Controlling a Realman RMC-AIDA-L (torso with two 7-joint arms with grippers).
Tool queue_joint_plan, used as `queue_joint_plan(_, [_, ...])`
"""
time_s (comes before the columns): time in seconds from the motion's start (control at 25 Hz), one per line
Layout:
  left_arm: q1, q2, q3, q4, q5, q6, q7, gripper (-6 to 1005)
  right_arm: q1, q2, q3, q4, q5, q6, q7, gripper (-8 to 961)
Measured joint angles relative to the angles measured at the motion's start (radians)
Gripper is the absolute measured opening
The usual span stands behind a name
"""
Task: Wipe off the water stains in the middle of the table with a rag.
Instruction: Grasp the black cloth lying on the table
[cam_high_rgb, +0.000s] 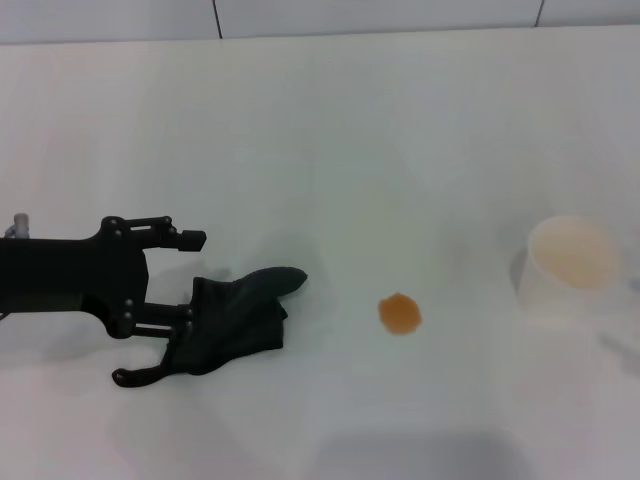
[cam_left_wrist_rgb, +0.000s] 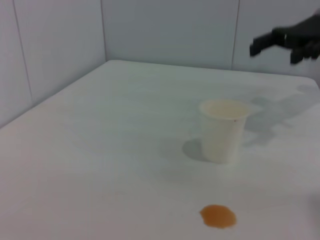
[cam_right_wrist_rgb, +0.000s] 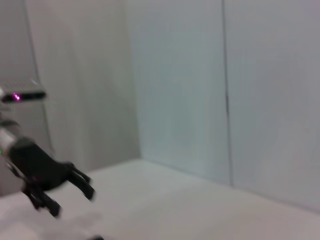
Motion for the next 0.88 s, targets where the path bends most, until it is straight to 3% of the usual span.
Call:
queue_joint_plan(0.28, [-0.001, -0.001, 0.002, 0.0, -0.004, -0.007, 0.001, 825, 0.092, 0.002, -0.004, -0.018, 0.012, -0.093, 0.027, 850])
queue_joint_plan(0.32, [-0.003, -0.001, 0.002, 0.0, -0.005, -0.007, 0.001, 825, 0.133, -0.001, -0.036, -0.043, -0.003, -0.098, 0.052, 850])
queue_joint_plan(0.88, [-0.014, -0.003, 0.001, -0.003, -0.007, -0.012, -0.01, 826, 0.331, -0.006, -0.225, -0.297, -0.316, 0.035, 0.357, 841])
